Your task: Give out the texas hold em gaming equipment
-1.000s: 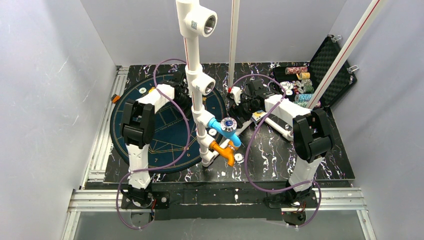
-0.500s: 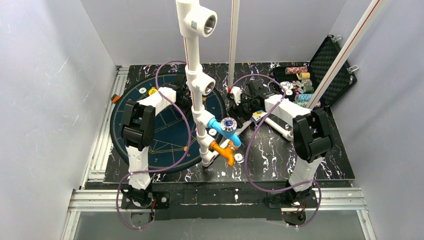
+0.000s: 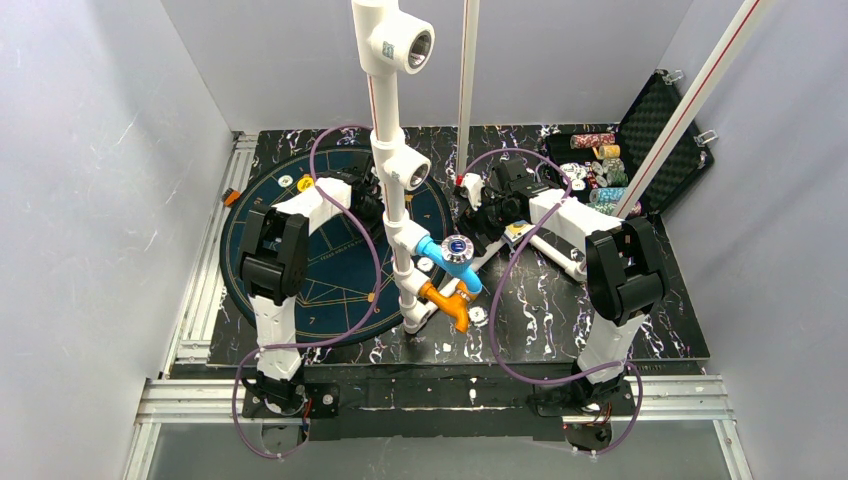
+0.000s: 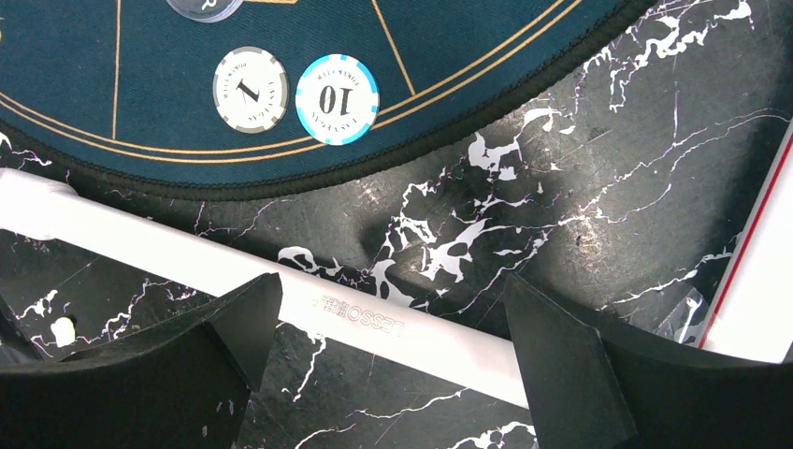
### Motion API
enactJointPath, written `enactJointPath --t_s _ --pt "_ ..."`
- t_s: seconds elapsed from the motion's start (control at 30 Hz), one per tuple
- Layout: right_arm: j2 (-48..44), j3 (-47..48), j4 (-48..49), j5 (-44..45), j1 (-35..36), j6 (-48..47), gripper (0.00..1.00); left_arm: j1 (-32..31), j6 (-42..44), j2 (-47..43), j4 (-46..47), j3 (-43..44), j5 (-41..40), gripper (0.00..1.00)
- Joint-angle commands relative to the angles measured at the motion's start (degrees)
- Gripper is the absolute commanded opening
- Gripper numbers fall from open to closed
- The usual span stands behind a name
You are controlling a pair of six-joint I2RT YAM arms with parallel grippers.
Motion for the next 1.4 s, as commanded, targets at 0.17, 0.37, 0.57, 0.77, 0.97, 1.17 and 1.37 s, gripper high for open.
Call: enactJointPath --t_s 0.17,0.37,0.57,0.77,0.97,1.17,1.37 --pt "-0.2 0.0 0.2 0.2 0.3 -0.8 0.98 -0.5 -2.2 0.9 -5.5 0.4 -1.9 0.39" --pt "-0.2 0.0 0.2 0.2 0.3 -0.9 0.98 1.2 -4.7 -0.3 -5.3 2.4 -0.9 0.33" --pt "-0.2 0.0 0.0 0.0 0.3 -0.9 0.98 6.2 -6.0 -4.3 -6.5 4.3 2.8 0.33" --pt "-0.2 0.1 0.0 0.0 0.3 -0.9 0.98 13.6 -6.0 -5.2 -9.3 8.7 4.9 0.33" --pt "-0.1 0.1 0.0 -0.2 0.3 -0.9 0.98 23.8 -6.5 -0.2 -9.7 19.1 4.7 0.33" --pt "0.3 0.2 0.0 0.0 0.3 -0.8 0.98 26.8 -5.4 5.0 -14.1 27.8 11.2 0.50" --pt "0.6 0.4 0.0 0.2 0.3 -0.7 0.98 18.2 -0.6 -2.4 -10.1 12.9 10.1 0.89"
